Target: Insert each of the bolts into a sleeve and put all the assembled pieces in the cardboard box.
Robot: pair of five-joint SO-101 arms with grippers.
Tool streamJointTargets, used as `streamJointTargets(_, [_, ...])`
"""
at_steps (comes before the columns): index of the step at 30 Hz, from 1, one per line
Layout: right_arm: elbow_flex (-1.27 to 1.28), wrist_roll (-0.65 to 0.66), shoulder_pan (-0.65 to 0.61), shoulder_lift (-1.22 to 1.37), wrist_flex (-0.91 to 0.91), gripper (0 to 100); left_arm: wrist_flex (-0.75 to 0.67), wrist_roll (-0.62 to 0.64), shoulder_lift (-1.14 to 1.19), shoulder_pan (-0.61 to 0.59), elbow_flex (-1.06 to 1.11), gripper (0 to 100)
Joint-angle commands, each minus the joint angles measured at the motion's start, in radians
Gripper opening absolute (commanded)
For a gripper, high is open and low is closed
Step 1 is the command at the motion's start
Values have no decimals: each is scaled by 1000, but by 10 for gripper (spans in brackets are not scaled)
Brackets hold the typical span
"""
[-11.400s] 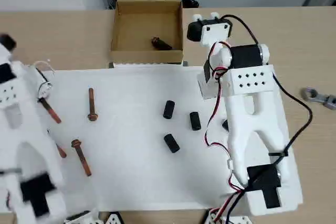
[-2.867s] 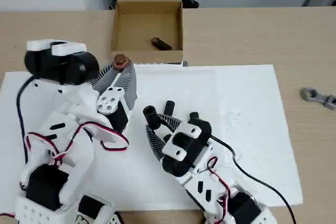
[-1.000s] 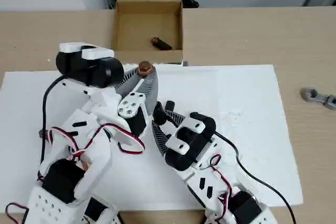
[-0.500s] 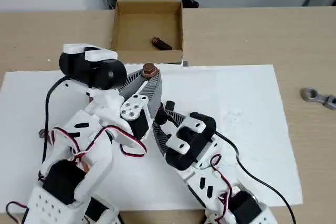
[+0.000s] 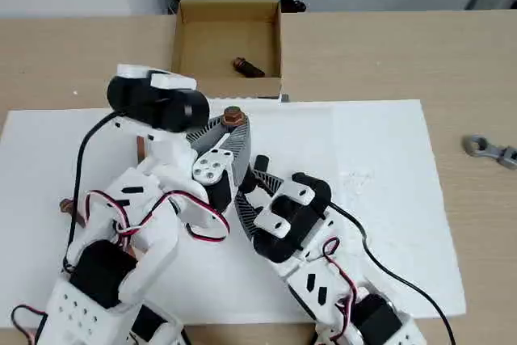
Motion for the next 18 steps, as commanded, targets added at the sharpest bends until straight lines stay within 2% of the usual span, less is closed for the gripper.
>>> streamJointTargets(1, [-63, 11, 5, -13, -16, 3, 55, 28, 6, 6, -74, 71])
streamJointTargets(4, [-63, 11, 5, -13, -16, 3, 109, 71, 8, -23, -91, 147])
streamJointTargets(10, [-63, 11, 5, -13, -16, 3, 160, 14, 8, -32, -101, 168])
streamJointTargets(18, [-61, 11, 12, -10, -16, 3, 330, 12, 14, -31, -269, 207])
